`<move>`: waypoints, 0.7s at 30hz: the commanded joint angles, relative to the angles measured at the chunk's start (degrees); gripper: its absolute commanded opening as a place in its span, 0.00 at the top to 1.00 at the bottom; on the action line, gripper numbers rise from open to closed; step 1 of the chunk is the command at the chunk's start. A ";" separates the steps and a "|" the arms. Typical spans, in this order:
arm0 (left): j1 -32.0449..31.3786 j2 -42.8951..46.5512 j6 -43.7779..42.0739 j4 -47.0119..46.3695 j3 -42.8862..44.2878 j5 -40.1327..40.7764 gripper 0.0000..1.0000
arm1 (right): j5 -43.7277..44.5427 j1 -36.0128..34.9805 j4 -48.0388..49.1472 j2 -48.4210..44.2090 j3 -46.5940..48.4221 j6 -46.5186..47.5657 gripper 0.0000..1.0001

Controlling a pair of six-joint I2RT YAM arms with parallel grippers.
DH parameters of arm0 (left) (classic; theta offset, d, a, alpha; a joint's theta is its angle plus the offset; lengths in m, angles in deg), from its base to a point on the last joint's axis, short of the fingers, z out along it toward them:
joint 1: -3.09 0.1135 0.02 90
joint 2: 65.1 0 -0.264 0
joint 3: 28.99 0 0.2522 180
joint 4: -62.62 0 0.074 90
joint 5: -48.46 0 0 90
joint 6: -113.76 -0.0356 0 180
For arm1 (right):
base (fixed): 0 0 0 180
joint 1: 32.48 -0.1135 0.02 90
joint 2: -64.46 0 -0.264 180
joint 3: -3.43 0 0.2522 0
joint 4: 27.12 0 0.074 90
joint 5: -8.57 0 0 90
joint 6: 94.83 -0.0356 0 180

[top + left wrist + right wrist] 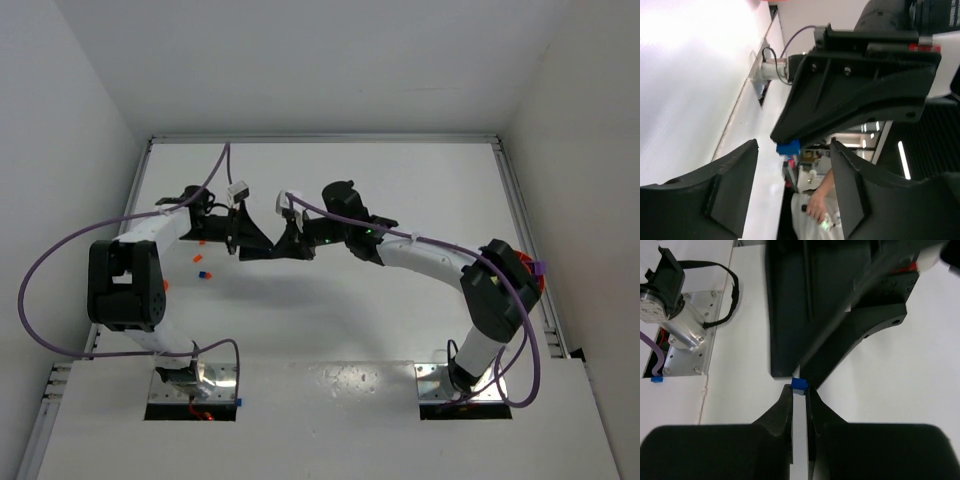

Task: Sort the legos into containers by color

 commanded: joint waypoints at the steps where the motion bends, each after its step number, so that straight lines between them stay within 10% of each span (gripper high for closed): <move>1: 1.68 1.98 -10.15 5.38 2.91 -7.33 0.12 | 1.04 -0.40 -0.74 -2.74 -1.24 2.37 1.00; 2: 2.47 1.98 -12.11 7.23 3.44 -6.55 0.01 | 1.57 0.29 -1.62 -3.27 -1.78 3.08 1.00; 9: 5.46 0.40 -34.70 23.22 16.26 1.35 0.00 | 12.54 3.02 -22.34 -8.89 -4.67 8.36 1.00; 15: 6.08 8.54 3.39 -16.21 13.66 29.92 0.00 | 23.71 13.03 -44.24 -16.89 -6.79 14.50 1.00; 18: 0.29 12.97 3.54 -20.44 15.56 47.79 0.00 | 28.55 19.88 -52.24 -19.01 -4.35 18.28 1.00; 21: -0.69 7.72 -0.14 -16.32 21.28 47.88 0.00 | 32.24 27.44 -59.08 -18.40 1.26 20.21 1.00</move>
